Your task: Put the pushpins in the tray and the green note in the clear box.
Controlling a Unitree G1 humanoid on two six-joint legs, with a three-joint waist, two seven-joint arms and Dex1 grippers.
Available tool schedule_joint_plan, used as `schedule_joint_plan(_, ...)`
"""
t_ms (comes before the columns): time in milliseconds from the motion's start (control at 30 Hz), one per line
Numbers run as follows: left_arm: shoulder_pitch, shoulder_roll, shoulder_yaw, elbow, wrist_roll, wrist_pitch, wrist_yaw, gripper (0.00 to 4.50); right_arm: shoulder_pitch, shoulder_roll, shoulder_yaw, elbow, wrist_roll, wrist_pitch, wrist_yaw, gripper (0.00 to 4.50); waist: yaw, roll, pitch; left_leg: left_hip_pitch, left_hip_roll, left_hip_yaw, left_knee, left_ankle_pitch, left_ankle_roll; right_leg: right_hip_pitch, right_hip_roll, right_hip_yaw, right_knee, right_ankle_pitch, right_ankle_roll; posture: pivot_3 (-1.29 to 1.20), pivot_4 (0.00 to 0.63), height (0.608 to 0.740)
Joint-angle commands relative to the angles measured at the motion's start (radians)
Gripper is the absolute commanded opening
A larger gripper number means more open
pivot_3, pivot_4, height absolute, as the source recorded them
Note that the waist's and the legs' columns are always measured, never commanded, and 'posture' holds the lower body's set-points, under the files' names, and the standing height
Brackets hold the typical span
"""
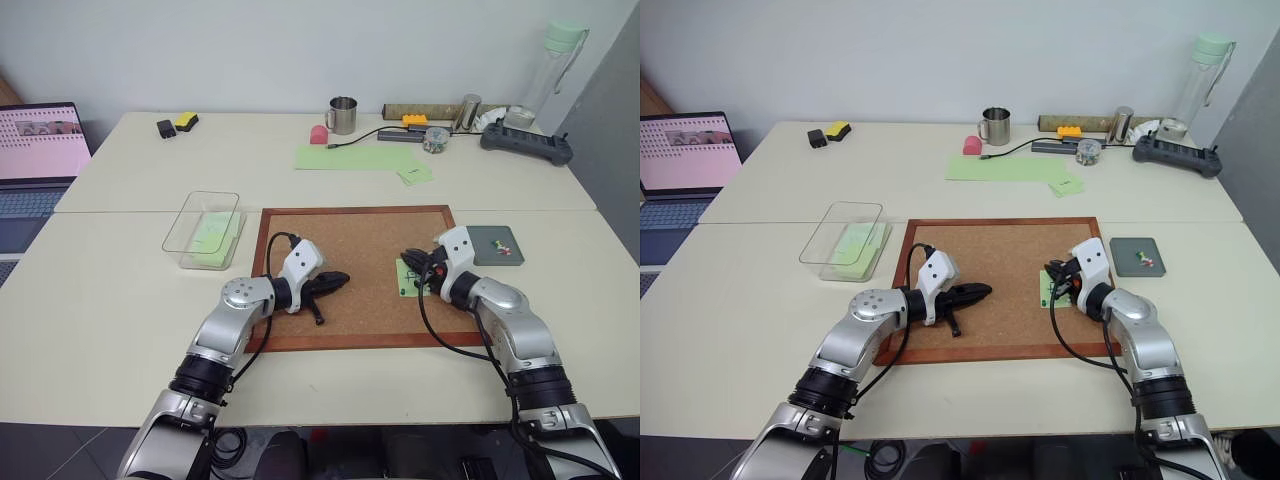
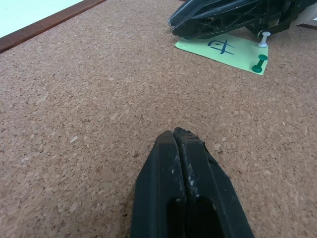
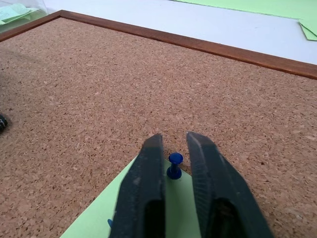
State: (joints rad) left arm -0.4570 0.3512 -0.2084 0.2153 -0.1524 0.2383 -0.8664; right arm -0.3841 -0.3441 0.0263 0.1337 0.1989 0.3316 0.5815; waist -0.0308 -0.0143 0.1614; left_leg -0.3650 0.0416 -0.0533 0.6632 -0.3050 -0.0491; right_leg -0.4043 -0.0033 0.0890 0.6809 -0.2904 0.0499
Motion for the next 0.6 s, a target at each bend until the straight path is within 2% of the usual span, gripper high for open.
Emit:
schedule_joint_plan(33,-0.001,0.011,-0.005,0.018,0.020,0.015,0.005,0.00,-0.001,0.011,-0.003,-0.035,0.016,-0.014,0.011,0.07,0.000,0.000,0.000,0.000,0.000,0.000,0.000,0.000,0.000,0.000,0.000,0.000,0.000,0.000,0.000,0.00,0.150,0.740)
schedule_joint_plan(267,-0.002,0.014,-0.005,0.019,0.023,0.017,0.007,0.00,0.017,0.033,-0.073,-0.150,0.099,-0.028,0.008,0.07,0.000,0.000,0.000,0.000,0.000,0.000,0.000,0.000,0.000,0.000,0.000,0.000,0.000,0.000,0.000,0.00,0.150,0.740)
schedule_joint_plan(600,-0.012,0.012,-0.008,0.030,0.023,0.015,-0.001,0.00,0.069,0.006,-0.084,-0.228,0.123,0.012,0.003,0.07,-0.001,0.000,0.000,0.000,0.000,0.000,0.000,0.000,0.000,0.000,0.000,0.000,0.000,0.000,0.000,0.00,0.150,0.740)
